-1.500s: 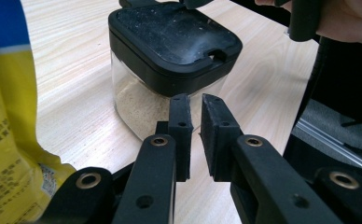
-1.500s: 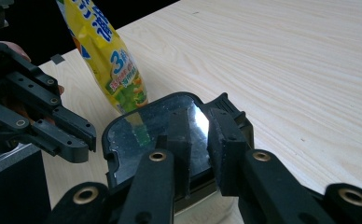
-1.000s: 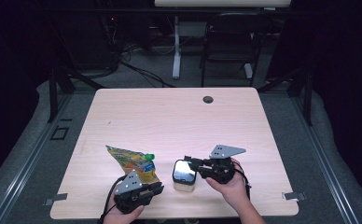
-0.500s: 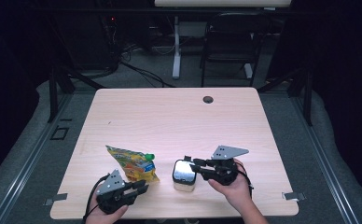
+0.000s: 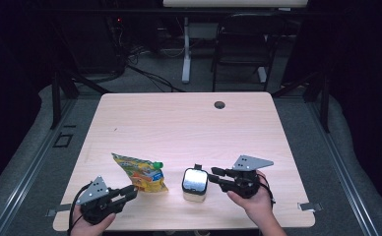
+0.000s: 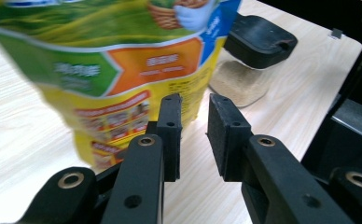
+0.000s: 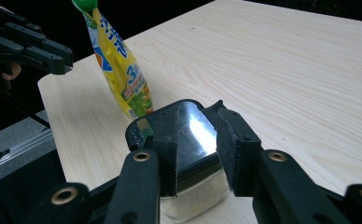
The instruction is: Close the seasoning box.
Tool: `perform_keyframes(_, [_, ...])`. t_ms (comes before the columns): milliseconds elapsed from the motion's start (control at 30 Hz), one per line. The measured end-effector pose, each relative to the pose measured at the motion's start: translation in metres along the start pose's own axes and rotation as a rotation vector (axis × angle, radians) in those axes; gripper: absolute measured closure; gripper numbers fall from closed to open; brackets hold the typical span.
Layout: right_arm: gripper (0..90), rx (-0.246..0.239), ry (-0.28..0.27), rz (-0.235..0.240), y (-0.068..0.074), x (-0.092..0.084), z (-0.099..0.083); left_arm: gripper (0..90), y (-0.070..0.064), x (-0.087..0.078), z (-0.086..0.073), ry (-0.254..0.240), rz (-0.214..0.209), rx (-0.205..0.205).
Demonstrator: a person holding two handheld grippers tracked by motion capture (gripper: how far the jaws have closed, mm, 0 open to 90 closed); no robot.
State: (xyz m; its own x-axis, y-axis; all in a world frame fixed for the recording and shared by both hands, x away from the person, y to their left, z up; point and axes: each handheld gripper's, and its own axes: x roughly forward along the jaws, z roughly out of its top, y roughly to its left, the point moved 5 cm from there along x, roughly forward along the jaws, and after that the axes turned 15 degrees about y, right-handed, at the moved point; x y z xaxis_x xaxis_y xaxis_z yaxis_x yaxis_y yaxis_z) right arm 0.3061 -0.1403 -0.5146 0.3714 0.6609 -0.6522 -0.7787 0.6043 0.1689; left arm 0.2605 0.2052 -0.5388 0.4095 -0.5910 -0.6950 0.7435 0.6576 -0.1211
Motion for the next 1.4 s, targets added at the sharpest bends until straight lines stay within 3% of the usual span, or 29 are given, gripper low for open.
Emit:
perform_keyframes(433, [67.5, 0.043, -0.004, -0.042, -0.009, -0.017, -0.017, 72.5, 0.025, -0.020, -0.011, -0.028, 0.055, -0.056])
perform_keyframes(667, [66.0, 0.102, -0.037, -0.069, -0.016, -0.025, -0.032, 69.1, 0.040, -0.025, -0.018, -0.050, 0.085, -0.103])
perform_keyframes(1000, [62.2, 0.168, -0.044, -0.118, -0.034, -0.023, -0.053, 64.8, 0.061, -0.021, -0.032, -0.041, 0.128, -0.163])
perform_keyframes(1100, [61.3, 0.169, -0.021, -0.138, -0.038, -0.020, -0.061, 63.0, 0.066, -0.019, -0.036, -0.036, 0.135, -0.185])
perform_keyframes(1267, [57.1, 0.224, -0.009, -0.156, -0.046, -0.011, -0.072, 57.8, 0.071, -0.013, -0.043, -0.017, 0.143, -0.203])
perform_keyframes(1400, [52.5, 0.227, 0.011, -0.171, -0.047, -0.005, -0.076, 53.0, 0.076, -0.009, -0.045, -0.012, 0.162, -0.224])
